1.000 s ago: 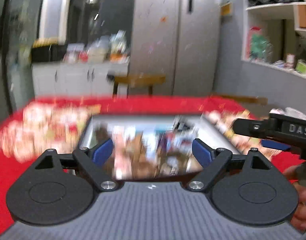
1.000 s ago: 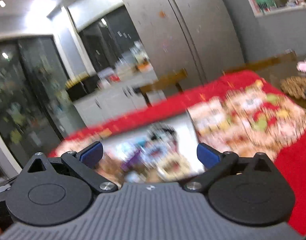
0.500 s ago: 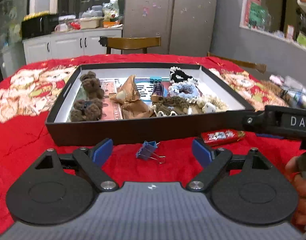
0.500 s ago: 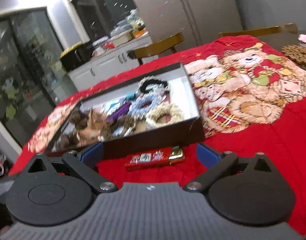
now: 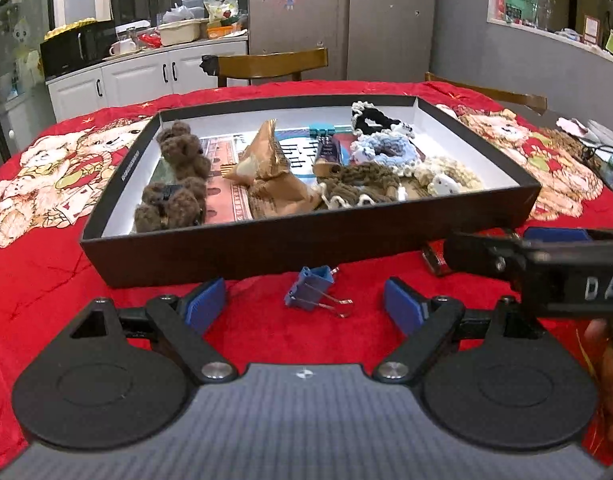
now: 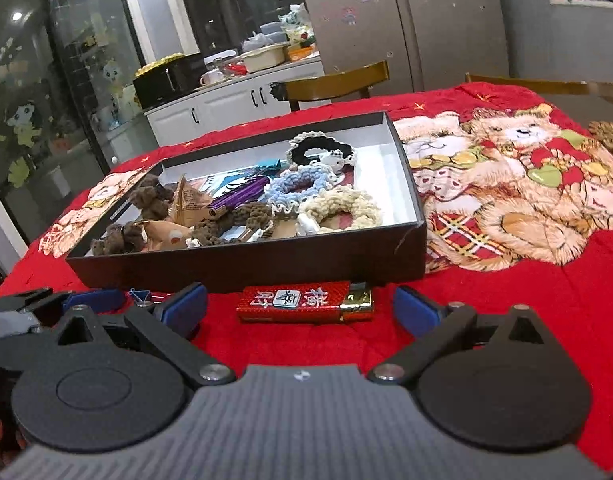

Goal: Organize objects
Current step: 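Grasp the second blue binder clip with the left gripper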

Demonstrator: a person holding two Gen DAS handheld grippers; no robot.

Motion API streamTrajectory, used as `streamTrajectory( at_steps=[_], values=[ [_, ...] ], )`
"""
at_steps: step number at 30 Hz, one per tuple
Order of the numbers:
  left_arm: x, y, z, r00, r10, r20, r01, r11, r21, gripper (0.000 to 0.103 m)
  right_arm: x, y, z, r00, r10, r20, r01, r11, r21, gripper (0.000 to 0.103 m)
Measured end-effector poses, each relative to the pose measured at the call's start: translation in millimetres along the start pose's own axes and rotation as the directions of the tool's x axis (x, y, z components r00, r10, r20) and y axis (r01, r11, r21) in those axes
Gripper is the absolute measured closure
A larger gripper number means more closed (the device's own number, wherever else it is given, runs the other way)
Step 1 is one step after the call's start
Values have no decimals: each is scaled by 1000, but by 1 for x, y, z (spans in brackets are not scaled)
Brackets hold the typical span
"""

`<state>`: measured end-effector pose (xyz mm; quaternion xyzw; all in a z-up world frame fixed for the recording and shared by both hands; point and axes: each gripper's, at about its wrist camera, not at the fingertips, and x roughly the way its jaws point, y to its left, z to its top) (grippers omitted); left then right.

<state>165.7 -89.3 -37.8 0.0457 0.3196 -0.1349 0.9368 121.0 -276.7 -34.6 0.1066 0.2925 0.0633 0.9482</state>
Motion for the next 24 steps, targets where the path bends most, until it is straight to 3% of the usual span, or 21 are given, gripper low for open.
streamTrajectory(
  at_steps=[20,24],
  values=[
    [4,1,0,1000,17,-5,-17,1000,1,15,7,-5,1,1000,-10,-23,10,1000,6,1],
    [1,-2,-1,1000,19,5,-19,1000,15,22,7,-3,0,999,-23,-24,23,1000,0,3]
  ],
)
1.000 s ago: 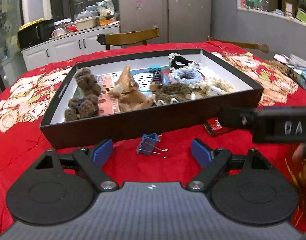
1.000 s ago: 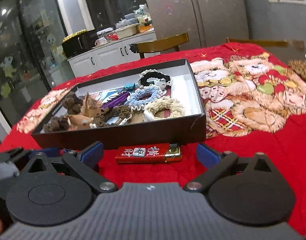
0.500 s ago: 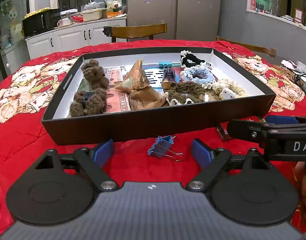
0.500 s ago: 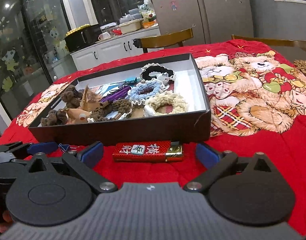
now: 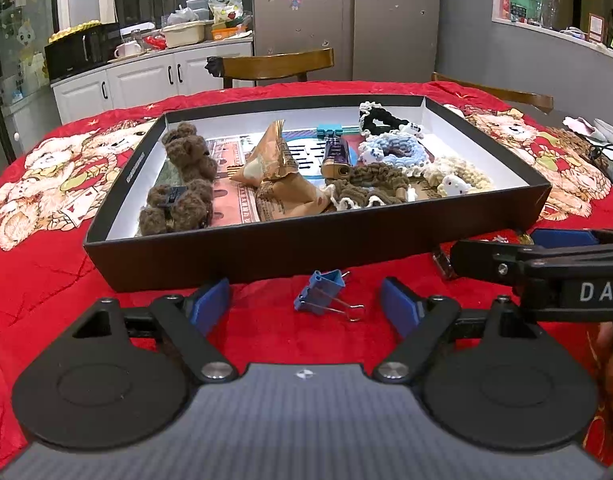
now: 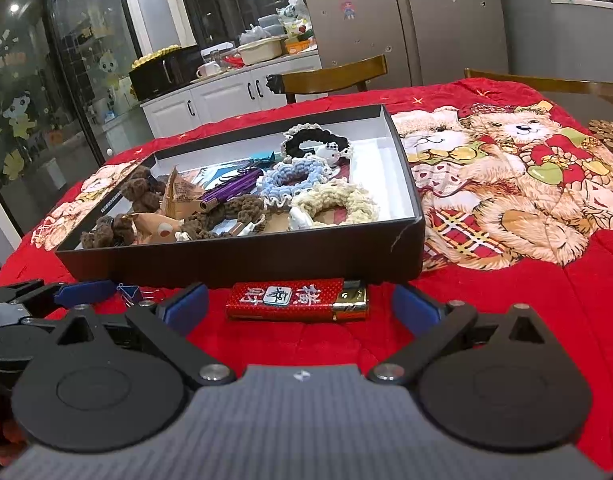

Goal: Organize objects
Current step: 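Grasp the second blue binder clip with the left gripper, then grasp the red lighter with the right gripper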

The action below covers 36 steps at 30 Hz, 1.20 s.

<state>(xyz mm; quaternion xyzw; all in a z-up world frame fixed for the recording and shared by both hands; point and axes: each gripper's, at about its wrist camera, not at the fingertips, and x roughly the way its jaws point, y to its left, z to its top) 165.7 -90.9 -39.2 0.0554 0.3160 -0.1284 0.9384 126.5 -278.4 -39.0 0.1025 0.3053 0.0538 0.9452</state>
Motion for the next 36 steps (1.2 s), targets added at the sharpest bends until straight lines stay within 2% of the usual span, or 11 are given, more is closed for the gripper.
streamTrajectory(
  at_steps=[1,3,5,12,15,17,20,22,27,31,36],
  values=[
    [-1,-1,0,1000,0,4,0,1000,5,24,0,1,0,1000,-6,0,6,1000,-2,4],
    [-3,-2,-1,1000,2,13,-2,1000,5,40,0,1,0,1000,-11,-2,11,1000,-9,5],
    [-5,-1,-2,1000,2,19,-2,1000,-5,49,0,3,-1,1000,-19,-6,19,1000,-23,5],
    [-4,1,-2,1000,8,26,-7,1000,-24,66,1,9,-1,999,-46,-21,45,997,-68,5],
    [-5,3,-2,1000,5,27,-4,999,-37,66,2,10,-1,998,-55,-24,53,995,-79,5],
    [-5,3,-2,1000,4,28,-3,999,-39,66,2,12,-2,997,-69,-23,67,993,-92,12],
    [-5,3,-2,1000,7,29,-6,999,-38,66,5,19,-3,995,-97,-30,92,986,-138,14],
    [-5,3,-2,1000,7,29,-6,999,-38,66,3,19,-3,996,-85,-26,80,985,-151,21],
    [-4,2,-2,1000,9,29,-8,999,-36,66,0,18,-3,997,-75,-21,71,984,-165,25],
    [-4,2,-2,1000,6,29,-4,999,-41,66,-5,14,-3,998,-60,-2,59,988,-144,35],
    [-5,2,-3,1000,5,29,-4,999,-41,66,-5,14,-3,999,-50,-10,48,988,-148,35]
  ],
)
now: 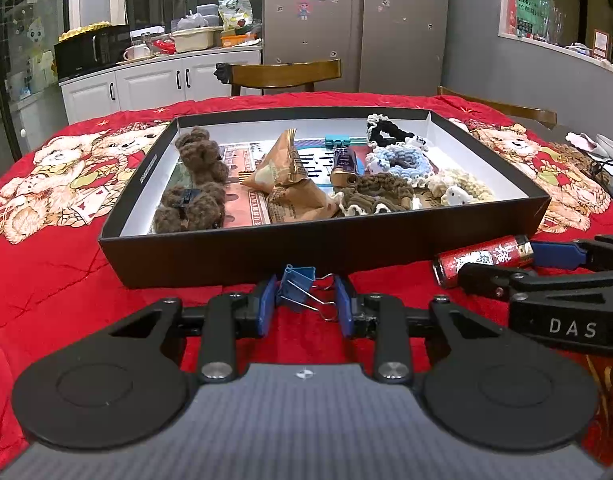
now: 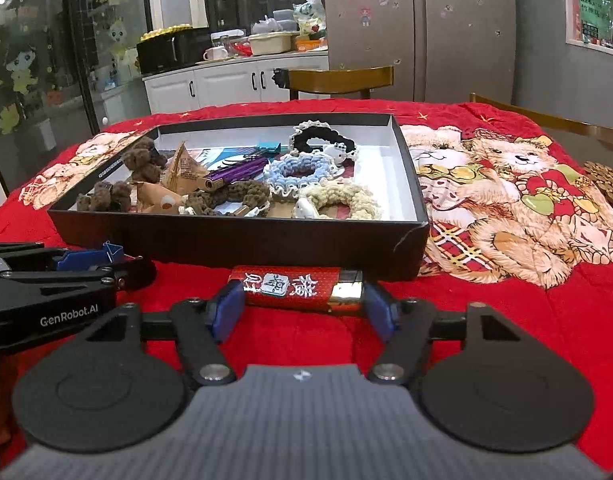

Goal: Organize objects
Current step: 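Grasp the red lighter with the right gripper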

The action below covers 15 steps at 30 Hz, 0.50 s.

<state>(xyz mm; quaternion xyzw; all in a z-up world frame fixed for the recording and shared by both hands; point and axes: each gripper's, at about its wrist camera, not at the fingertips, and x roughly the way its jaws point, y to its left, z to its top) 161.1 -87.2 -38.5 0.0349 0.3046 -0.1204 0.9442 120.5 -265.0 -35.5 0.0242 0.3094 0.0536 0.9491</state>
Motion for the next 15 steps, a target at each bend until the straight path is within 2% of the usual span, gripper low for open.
streamTrajectory(
  at_steps=[2,4,5,11,12,14,15],
  values=[
    [0,0,0,1000,1,0,-1,1000,1,66,2,3,0,1000,5,-11,-5,1000,-21,31],
    [0,0,0,1000,3,0,-3,1000,3,66,7,8,1,999,19,-30,-20,999,-50,10],
    [0,0,0,1000,7,1,-7,1000,4,66,9,12,2,999,30,-41,-33,997,-70,9],
    [-1,5,0,1000,30,2,-30,999,-25,66,18,11,7,999,9,-38,-11,999,-37,7],
    [-2,4,0,999,35,3,-35,999,-23,66,19,13,7,999,1,-39,-2,999,-41,9],
    [-2,3,0,999,39,4,-39,999,-19,66,18,16,6,999,-36,-29,34,998,-56,20],
    [-2,2,0,999,41,4,-40,999,-17,66,17,15,6,999,-39,-25,37,998,-53,21]
  ],
)
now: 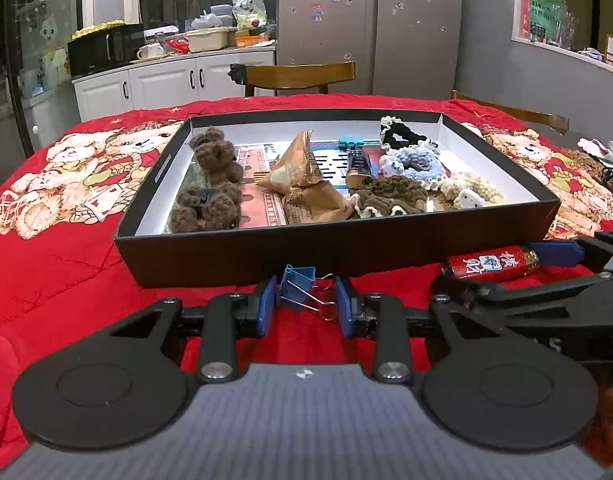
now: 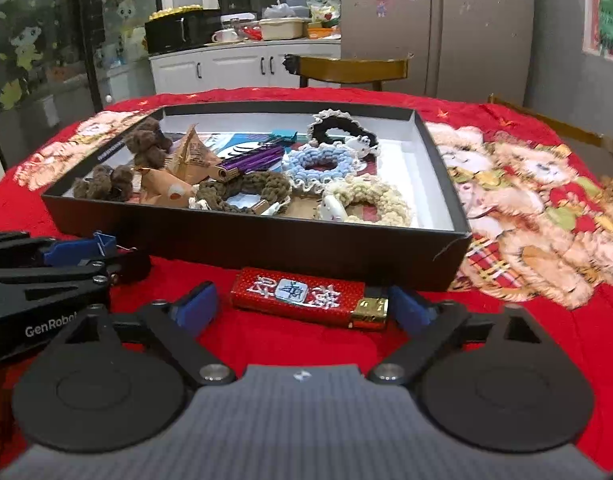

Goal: Organize objects
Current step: 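Grasp the red lighter with the right gripper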

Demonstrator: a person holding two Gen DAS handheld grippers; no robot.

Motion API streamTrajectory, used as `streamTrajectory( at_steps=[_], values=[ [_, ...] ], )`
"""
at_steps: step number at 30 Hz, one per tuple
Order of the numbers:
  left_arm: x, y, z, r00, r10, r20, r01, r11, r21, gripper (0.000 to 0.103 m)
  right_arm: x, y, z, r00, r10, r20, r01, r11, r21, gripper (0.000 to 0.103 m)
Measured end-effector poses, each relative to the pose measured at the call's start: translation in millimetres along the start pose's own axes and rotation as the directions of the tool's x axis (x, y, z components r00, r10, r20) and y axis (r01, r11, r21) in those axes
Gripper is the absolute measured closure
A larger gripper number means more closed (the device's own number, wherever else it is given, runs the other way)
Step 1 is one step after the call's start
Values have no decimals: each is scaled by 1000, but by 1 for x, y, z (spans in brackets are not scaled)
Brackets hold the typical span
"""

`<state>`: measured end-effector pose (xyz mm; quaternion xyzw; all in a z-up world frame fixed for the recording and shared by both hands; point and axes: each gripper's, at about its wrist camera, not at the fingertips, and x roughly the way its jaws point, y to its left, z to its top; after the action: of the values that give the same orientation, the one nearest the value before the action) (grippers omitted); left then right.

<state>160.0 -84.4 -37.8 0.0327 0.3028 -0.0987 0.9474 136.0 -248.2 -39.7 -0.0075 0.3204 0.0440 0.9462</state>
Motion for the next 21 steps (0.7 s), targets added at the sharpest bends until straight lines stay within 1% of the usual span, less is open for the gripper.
streamTrajectory(
  at_steps=[6,13,17,21],
  values=[
    [0,-1,-2,1000,6,3,-6,1000,3,66,-3,-7,-1,1000,16,11,-16,999,28,21],
    [-2,-3,-2,1000,18,11,-18,1000,6,66,-9,-16,-2,998,49,42,-52,995,87,21],
    [-5,-4,-2,999,24,24,-25,1000,11,66,-11,-15,-2,997,48,56,-53,995,81,21],
    [-9,-5,-3,998,30,47,-31,999,15,66,-17,-14,-3,994,55,93,-62,995,75,21]
  ],
)
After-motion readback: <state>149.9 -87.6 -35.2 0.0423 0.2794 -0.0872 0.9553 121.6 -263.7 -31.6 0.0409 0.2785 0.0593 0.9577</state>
